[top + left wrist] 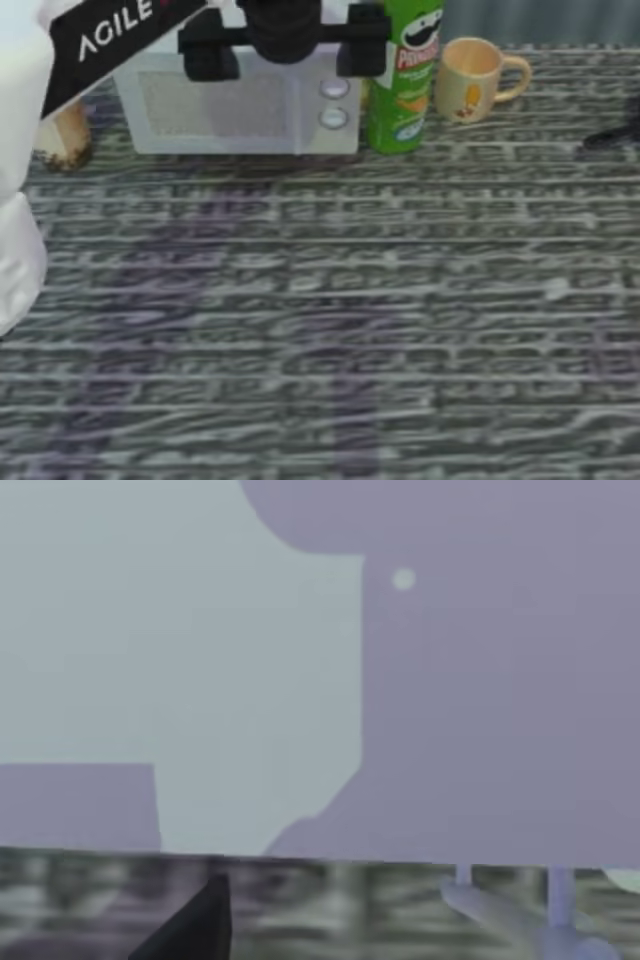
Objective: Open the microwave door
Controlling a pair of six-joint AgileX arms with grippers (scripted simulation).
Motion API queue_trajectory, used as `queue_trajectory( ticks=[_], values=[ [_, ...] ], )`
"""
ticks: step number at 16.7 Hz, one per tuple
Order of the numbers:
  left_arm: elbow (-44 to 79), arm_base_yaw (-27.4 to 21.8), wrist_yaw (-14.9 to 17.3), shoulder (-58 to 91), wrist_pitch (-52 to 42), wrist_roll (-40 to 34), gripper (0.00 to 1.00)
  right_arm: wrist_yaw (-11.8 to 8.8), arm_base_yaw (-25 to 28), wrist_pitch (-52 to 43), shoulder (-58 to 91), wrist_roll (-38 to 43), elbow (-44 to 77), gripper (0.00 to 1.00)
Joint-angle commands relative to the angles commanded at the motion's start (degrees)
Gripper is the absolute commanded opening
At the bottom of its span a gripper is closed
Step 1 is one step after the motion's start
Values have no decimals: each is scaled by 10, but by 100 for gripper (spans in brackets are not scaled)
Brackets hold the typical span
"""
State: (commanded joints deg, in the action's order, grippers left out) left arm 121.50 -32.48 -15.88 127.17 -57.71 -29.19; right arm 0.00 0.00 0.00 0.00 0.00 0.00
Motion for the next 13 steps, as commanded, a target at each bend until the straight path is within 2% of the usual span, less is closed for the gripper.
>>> queue_trajectory(
  ticks=[3,7,13],
  values=[
    [-17,9,4,22,38,8,100,0,0,0,0,0,0,100],
    [-17,9,4,23,39,8,100,0,0,0,0,0,0,100],
    [-17,9,4,23,39,8,55,0,0,0,0,0,0,100]
  ],
)
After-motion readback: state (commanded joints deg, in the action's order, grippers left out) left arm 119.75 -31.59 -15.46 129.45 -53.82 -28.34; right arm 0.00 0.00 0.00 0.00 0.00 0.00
